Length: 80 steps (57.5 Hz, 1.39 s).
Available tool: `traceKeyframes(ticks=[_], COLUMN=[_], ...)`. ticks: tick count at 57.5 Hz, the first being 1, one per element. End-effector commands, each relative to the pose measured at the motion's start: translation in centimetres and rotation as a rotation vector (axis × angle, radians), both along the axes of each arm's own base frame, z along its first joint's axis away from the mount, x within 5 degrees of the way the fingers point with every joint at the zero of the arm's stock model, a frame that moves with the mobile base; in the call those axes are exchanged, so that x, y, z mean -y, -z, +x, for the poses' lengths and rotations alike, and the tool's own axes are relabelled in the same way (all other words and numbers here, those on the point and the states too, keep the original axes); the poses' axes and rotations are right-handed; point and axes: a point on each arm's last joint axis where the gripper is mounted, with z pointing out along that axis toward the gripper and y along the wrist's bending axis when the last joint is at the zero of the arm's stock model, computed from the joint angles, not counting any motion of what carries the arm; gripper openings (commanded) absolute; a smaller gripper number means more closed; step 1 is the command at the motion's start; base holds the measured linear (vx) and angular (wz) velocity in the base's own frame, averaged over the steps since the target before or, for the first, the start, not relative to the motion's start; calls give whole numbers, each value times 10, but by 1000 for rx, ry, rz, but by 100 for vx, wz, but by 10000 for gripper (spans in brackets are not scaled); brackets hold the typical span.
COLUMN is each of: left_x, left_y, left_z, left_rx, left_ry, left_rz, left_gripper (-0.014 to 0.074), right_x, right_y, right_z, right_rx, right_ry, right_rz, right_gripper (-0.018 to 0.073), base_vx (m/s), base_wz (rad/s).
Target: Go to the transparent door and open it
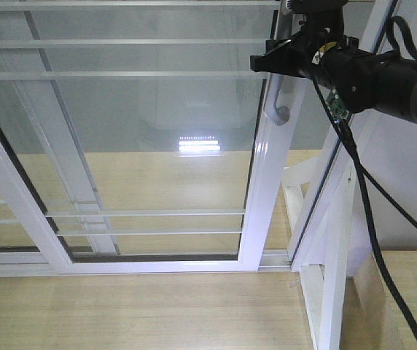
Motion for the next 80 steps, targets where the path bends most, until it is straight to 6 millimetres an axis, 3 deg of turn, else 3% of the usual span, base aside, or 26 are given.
traceKeyframes(ticks=[1, 19, 31, 43, 53, 62, 71, 80], left_x=[0, 0, 0, 2, 13, 34, 63, 97], left_y=[-21, -21, -17, -13, -13, -5, 8, 21], left_z=[-1, -1, -1, -1, -2, 5, 25, 54], left_rx=[126, 124, 80, 36, 35, 13, 52, 95], left_ry=[-1, -1, 1, 10, 68, 159, 252, 329], left_rz=[-11, -11, -8, 3, 29, 27, 10, -30], left_gripper=[566, 566, 566, 566, 566, 566, 566, 566], right_x=[-16, -39, -37, -25, -6, 17, 42, 62], right_y=[-46, -48, -49, -73, -87, -82, -58, -38], right_z=[-13, -22, -26, -51, -94, -148, -208, -252], right_rx=[156, 170, 125, 102, 106, 162, 181, 196], right_ry=[-48, -107, -115, -153, -158, -156, -154, -151], right_rz=[48, 56, 10, -155, -183, -145, -124, -118], right_gripper=[83, 83, 83, 78, -14, -7, -4, -4], base_vx=[0, 0, 0, 0, 0, 0, 0, 0], base_wz=[0, 0, 0, 0, 0, 0, 0, 0])
